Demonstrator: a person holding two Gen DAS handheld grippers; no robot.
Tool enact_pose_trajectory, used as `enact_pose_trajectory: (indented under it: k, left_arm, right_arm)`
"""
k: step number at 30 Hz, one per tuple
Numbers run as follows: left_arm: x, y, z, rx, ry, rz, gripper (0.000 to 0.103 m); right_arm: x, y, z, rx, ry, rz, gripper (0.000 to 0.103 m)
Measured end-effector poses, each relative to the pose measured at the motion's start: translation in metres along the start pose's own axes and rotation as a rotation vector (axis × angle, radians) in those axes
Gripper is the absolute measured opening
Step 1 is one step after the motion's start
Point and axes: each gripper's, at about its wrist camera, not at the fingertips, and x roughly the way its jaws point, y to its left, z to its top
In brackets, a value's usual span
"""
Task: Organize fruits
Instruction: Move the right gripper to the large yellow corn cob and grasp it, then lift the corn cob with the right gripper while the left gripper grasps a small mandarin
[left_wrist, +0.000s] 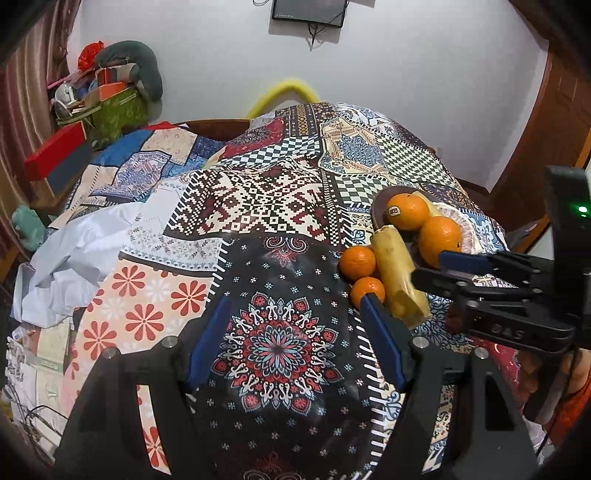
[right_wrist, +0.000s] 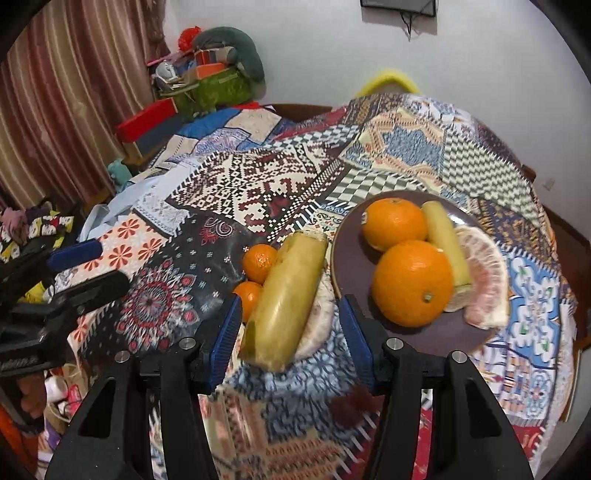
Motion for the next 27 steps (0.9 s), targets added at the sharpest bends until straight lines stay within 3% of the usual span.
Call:
enact_pose_trajectory:
  k: [5,15,23,27]
  left_arm:
    - [0.011,0.0,0.002,0.009,0.005,-0.009,0.07]
    - [0.021,-0.005,0.0,0.014,0.015,-0.026,0.07]
    - [0.023,-0.005,-0.005,0.006,0.034,-0.009,0.07]
    - [0.024,-0.007,-0.004,0.006,0.041,-0.007,0.07]
  right_arm:
    - [0.027,0.003,0.003,0.03,0.048,0.011,0.036]
    - [0.042,0.001,0.007,0.048,0.066,0.018,0.042]
    - [0.044,-0.003,0.007,0.074,0.06,0.04,0.039]
    - [0.036,0.007,0.001,0.005,0.053,0.017,0.038]
